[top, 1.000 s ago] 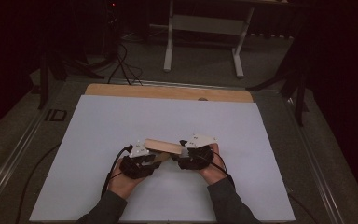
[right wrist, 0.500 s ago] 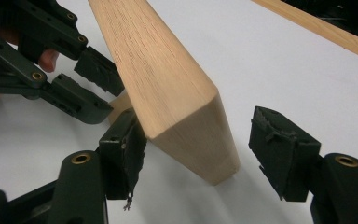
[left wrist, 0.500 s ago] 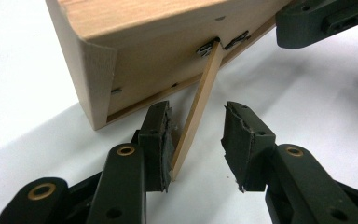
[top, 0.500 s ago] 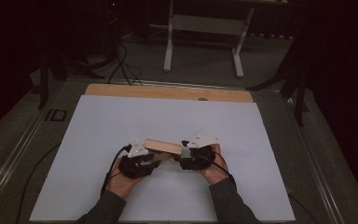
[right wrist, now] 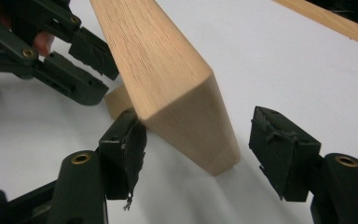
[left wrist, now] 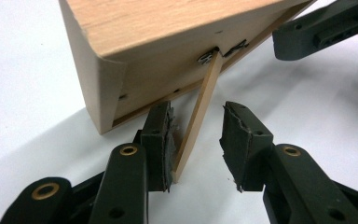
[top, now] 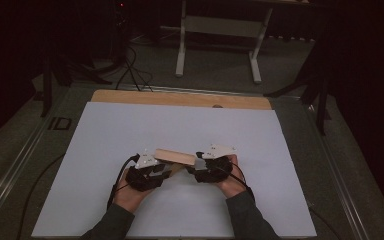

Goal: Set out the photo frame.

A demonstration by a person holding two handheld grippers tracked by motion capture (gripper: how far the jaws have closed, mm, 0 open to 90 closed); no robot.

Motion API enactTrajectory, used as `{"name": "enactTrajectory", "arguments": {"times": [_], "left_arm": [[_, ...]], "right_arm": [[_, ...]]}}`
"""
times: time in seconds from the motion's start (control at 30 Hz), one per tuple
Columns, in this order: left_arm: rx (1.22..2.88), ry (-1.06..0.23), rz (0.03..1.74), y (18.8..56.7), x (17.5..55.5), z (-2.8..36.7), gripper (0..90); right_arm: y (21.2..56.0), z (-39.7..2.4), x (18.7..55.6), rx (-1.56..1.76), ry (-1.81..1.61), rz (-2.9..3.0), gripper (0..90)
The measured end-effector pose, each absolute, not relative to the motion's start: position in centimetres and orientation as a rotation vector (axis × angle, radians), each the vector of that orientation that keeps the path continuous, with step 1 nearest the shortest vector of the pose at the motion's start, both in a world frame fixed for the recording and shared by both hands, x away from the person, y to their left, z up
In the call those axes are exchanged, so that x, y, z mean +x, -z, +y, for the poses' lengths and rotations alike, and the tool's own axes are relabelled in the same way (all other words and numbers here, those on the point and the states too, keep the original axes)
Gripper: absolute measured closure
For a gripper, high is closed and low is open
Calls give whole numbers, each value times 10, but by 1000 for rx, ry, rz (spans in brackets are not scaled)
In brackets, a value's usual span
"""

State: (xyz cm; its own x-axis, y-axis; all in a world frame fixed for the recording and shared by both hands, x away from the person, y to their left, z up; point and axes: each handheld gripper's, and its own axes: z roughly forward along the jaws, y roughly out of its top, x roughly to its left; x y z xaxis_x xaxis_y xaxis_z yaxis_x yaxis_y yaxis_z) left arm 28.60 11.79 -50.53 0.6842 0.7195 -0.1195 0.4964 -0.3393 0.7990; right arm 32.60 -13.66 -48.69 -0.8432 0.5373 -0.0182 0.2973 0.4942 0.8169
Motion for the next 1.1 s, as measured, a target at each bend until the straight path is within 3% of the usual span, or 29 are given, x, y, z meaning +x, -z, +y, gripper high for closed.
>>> {"name": "enactTrajectory", "arguments": {"times": [1.1], "left_arm": [[1978, -351, 933, 498, 284, 124, 688]], "right_arm": [[504, -153, 335, 776, -1190, 2534, 416]]}}
